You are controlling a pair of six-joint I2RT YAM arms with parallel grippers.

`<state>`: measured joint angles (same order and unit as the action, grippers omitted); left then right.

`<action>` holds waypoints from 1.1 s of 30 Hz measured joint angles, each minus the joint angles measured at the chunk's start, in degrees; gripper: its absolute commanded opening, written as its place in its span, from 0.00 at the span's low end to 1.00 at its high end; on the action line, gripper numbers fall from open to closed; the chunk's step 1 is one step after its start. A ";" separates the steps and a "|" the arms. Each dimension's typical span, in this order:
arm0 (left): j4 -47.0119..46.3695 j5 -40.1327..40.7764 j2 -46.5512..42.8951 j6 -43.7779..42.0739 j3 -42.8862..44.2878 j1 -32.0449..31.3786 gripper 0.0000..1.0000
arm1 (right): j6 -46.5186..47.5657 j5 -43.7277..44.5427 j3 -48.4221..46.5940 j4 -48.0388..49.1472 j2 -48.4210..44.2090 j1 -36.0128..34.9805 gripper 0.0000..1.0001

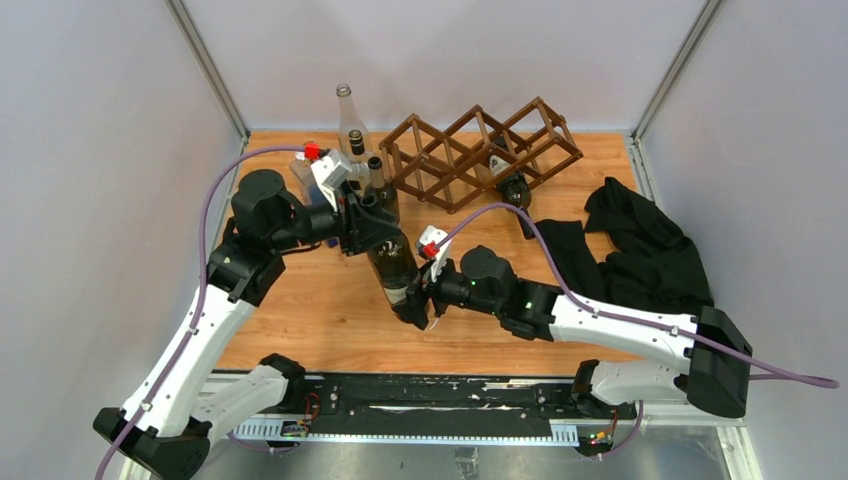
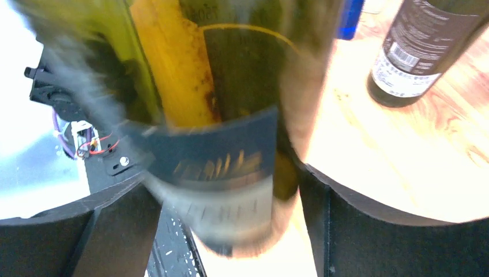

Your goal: Take the wine bottle off the wine rack

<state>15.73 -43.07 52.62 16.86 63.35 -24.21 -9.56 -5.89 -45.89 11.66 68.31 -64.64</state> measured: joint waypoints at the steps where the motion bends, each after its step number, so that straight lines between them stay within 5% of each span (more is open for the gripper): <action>1: 1.16 0.13 0.17 -2.08 0.37 -0.07 0.00 | -0.35 0.63 0.00 -0.09 -0.13 0.00 0.89; 5: 8.31 2.51 1.38 -15.19 0.59 0.52 0.00 | -1.25 3.21 0.04 -1.42 -2.93 0.02 0.92; 15: 12.02 2.82 1.92 -32.06 -4.44 0.66 0.00 | -5.49 8.11 2.14 -9.03 -10.95 1.55 0.95; 33: 0.90 4.79 3.82 -33.79 -12.83 2.64 0.00 | -13.57 17.16 0.39 -22.05 -12.57 15.32 0.96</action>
<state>16.62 -38.28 56.45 -16.93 50.52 -21.56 -23.14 11.27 -45.50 -10.39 55.75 -49.32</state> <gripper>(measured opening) 0.361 0.954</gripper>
